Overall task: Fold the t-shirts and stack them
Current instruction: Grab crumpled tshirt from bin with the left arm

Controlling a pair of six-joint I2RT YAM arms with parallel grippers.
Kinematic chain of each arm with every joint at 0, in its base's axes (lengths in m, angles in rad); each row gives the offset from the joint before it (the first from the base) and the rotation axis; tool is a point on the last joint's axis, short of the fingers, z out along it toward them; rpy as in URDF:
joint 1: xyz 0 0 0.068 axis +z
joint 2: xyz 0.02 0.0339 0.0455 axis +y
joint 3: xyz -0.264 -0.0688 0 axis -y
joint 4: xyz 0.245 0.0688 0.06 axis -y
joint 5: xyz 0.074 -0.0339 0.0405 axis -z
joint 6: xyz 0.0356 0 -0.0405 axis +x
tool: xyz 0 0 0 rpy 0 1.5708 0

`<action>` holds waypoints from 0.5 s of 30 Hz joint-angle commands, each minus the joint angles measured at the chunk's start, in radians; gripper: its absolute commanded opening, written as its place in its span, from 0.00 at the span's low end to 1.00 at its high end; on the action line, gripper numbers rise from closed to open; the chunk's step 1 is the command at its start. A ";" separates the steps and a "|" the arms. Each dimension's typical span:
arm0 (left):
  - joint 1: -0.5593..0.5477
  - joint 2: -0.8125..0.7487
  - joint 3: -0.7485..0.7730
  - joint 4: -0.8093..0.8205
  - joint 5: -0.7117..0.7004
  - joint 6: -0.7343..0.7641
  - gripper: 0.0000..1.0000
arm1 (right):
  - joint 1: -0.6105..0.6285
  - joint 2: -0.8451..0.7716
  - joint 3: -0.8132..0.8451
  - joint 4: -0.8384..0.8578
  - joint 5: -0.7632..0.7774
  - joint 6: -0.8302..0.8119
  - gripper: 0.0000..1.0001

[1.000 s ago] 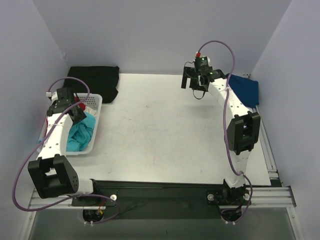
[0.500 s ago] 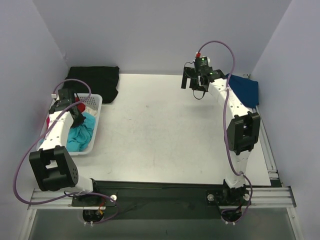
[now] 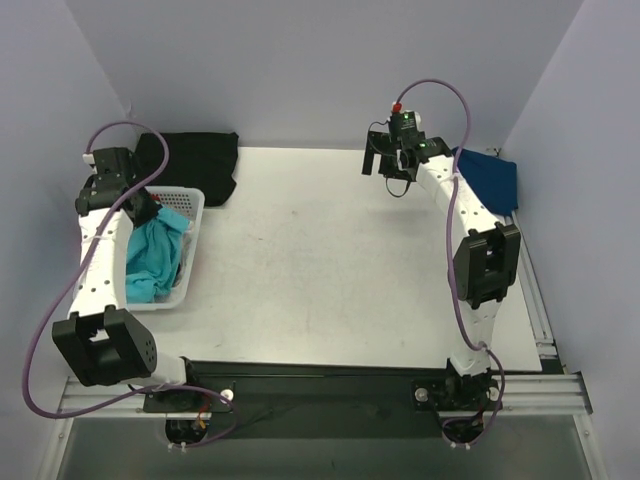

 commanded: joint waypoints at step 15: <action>-0.005 -0.071 0.371 0.286 0.609 -0.038 0.00 | -0.024 0.009 0.066 -0.015 0.014 0.010 1.00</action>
